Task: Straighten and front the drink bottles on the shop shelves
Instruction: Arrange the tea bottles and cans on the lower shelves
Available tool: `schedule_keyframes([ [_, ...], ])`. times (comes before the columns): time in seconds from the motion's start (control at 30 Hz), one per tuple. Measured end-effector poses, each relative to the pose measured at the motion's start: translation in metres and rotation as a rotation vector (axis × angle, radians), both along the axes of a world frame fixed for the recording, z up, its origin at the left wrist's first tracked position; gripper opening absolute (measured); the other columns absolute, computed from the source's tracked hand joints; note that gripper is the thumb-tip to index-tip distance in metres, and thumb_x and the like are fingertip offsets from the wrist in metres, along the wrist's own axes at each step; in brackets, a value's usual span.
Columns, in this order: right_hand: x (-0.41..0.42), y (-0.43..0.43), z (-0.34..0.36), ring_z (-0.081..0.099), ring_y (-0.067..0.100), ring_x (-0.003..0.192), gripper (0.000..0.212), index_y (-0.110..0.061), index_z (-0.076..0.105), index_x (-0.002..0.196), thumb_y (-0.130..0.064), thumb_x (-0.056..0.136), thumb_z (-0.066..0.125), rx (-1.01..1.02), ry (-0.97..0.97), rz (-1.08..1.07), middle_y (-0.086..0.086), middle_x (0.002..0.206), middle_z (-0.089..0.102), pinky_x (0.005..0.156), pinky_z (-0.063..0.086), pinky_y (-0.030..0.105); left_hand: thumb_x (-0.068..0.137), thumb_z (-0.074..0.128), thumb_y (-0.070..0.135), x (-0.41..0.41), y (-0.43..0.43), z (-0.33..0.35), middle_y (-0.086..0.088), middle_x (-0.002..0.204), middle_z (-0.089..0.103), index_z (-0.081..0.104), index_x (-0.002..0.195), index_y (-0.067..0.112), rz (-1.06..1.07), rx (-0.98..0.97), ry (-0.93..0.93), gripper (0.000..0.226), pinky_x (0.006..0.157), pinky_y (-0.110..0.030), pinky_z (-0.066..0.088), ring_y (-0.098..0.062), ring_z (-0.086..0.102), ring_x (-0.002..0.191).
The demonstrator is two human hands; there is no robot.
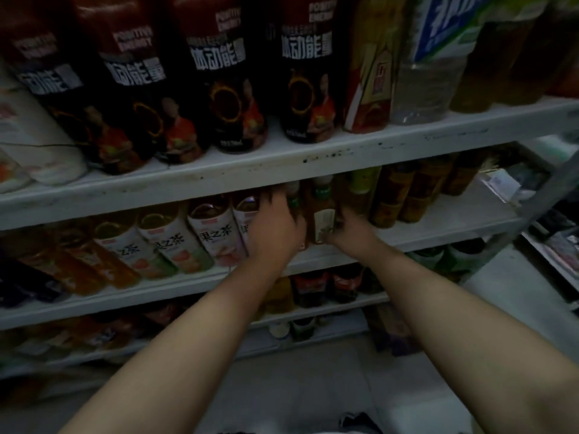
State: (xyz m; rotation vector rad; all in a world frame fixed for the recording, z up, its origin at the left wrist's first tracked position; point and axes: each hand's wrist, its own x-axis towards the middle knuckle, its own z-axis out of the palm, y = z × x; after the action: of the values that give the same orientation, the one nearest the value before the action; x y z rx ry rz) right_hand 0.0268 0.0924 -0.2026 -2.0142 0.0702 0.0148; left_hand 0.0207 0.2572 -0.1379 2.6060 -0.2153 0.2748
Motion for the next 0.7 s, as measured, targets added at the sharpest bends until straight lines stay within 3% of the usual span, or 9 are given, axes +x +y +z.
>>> schedule_keyframes([
  [0.1, 0.011, -0.007, -0.005, 0.051, 0.019, 0.119, 0.072, -0.021, 0.041, 0.135, -0.015, 0.074, 0.079, 0.029, 0.048, 0.015, -0.004, 0.123, 0.053, 0.09, 0.04, 0.026, 0.09, 0.059, 0.03, 0.01, -0.006, 0.008, -0.016, 0.12, 0.057, 0.042, 0.131, 0.012, 0.029, 0.0, 0.066, 0.048, 0.079, -0.041, 0.05, -0.035, 0.058, 0.105],
  [0.3, 0.024, -0.02, -0.012, 0.047, 0.023, 0.126, 0.085, -0.022, 0.026, 0.147, -0.03, 0.079, 0.076, -0.053, 0.084, 0.029, 0.005, 0.141, 0.047, 0.103, 0.041, 0.037, 0.093, 0.056, 0.026, 0.013, -0.012, 0.014, -0.016, 0.106, 0.065, 0.055, 0.117, 0.01, 0.067, -0.022, 0.036, 0.028, 0.076, -0.039, 0.051, -0.036, 0.061, 0.096],
  [0.6, 0.022, -0.042, -0.015, 0.051, 0.017, 0.122, 0.084, -0.023, 0.029, 0.145, -0.04, 0.077, 0.075, -0.049, 0.138, 0.174, 0.001, 0.138, 0.052, 0.103, 0.044, 0.042, 0.091, 0.059, 0.022, 0.01, -0.008, 0.015, -0.017, 0.111, 0.065, 0.055, 0.121, 0.01, 0.02, -0.012, 0.003, 0.033, 0.08, -0.042, 0.051, -0.038, 0.06, 0.1],
  [0.7, 0.018, -0.043, -0.016, 0.051, 0.016, 0.122, 0.081, -0.023, 0.028, 0.146, -0.042, 0.08, 0.072, -0.067, 0.138, 0.17, 0.0, 0.137, 0.051, 0.101, 0.044, 0.037, 0.09, 0.059, 0.023, 0.008, -0.005, 0.012, -0.017, 0.111, 0.064, 0.054, 0.12, 0.011, 0.011, -0.007, -0.025, 0.033, 0.076, -0.041, 0.051, -0.038, 0.061, 0.097],
])
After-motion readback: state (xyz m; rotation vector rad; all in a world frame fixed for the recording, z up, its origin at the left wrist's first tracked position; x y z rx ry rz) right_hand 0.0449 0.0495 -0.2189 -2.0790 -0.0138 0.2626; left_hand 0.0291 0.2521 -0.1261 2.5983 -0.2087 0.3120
